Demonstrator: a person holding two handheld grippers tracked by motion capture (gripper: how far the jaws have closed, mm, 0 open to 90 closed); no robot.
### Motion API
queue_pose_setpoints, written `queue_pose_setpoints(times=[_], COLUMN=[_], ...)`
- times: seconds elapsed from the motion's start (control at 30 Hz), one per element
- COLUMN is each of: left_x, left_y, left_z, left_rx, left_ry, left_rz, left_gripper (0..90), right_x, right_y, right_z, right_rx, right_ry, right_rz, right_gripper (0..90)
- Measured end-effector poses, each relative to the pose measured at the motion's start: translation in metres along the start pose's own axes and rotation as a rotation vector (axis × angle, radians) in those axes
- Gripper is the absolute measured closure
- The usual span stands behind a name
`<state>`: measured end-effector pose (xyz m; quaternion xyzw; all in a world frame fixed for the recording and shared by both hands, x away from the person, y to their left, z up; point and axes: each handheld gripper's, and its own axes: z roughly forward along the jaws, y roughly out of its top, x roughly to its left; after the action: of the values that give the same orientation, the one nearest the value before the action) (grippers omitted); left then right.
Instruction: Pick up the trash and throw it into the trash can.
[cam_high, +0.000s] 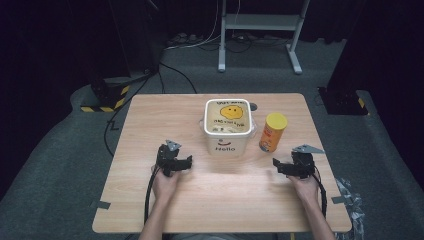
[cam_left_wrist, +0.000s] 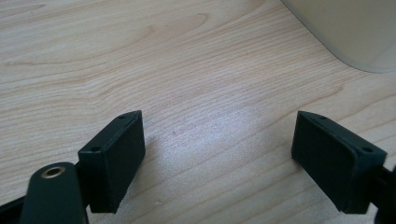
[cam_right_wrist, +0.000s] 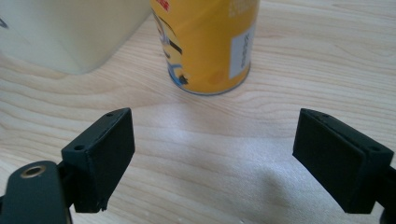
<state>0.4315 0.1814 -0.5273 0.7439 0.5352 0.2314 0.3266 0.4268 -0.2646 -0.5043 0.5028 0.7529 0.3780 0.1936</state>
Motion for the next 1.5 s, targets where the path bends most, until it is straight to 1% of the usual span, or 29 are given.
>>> queue_pose_setpoints(times=[0.07, 0.1, 0.17, 0.27, 0.3, 0.33, 0.4, 0.57, 0.6, 0.8, 0.83, 1.0, 1.17, 1.27, 1.5], left_x=[0.0, 0.0, 0.0, 0.0, 0.0, 0.0, 0.0, 0.0, 0.0, 0.0, 0.0, 0.0, 0.0, 0.0, 0.0], left_y=[0.0, 0.0, 0.0, 0.0, 0.0, 0.0, 0.0, 0.0, 0.0, 0.0, 0.0, 0.0, 0.0, 0.0, 0.0], left_z=[0.0, 0.0, 0.0, 0.0, 0.0, 0.0, 0.0, 0.0, 0.0, 0.0, 0.0, 0.0, 0.0, 0.0, 0.0], left_rx=[0.0, 0.0, 0.0, 0.0, 0.0, 0.0, 0.001, 0.001, 0.001, 0.0, 0.001, 0.001, 0.0, 0.001, 0.0], left_ry=[-0.001, -0.001, 0.0, 0.0, 0.0, 0.001, -0.001, -0.001, -0.001, 0.0, -0.001, 0.0, 0.0, -0.001, 0.0], left_rz=[0.001, 0.001, 0.001, 0.001, 0.001, 0.002, 0.002, 0.002, 0.002, 0.001, 0.001, 0.001, 0.001, 0.001, -0.001], left_gripper=[17.7, 17.7, 17.6, 17.7, 17.7, 17.7, 17.7, 17.7, 17.7, 17.7, 17.7, 17.7, 17.7, 17.7, 17.7], right_x=[0.001, 0.001, 0.002, 0.004, 0.005, 0.006, 0.007, 0.008, 0.008, 0.009, 0.01, 0.01, 0.01, 0.01, 0.011], right_y=[0.002, 0.003, 0.004, 0.006, 0.006, 0.007, 0.008, 0.02, 0.022, 0.034, 0.038, 0.049, 0.058, 0.065, 0.074], right_z=[-0.001, 0.0, 0.001, 0.001, 0.0, -0.001, 0.0, -0.001, 0.0, 0.001, 0.002, 0.004, 0.004, 0.005, 0.01], right_rx=[-0.003, -0.013, -0.015, -0.035, -0.038, -0.033, -0.036, -0.039, -0.049, -0.062, -0.055, -0.059, -0.086, -0.09, -0.09], right_ry=[0.005, -0.001, 0.008, 0.021, 0.026, 0.032, 0.028, 0.042, 0.04, 0.052, 0.049, 0.036, 0.038, 0.038, 0.025], right_rz=[0.003, -0.005, 0.001, -0.003, 0.004, 0.004, 0.005, -0.007, -0.01, -0.019, -0.022, -0.032, -0.033, -0.032, -0.028], right_gripper=[12.4, 12.4, 12.3, 12.3, 12.3, 12.3, 12.3, 13.2, 13.2, 13.4, 13.4, 13.5, 12.9, 12.7, 12.7])
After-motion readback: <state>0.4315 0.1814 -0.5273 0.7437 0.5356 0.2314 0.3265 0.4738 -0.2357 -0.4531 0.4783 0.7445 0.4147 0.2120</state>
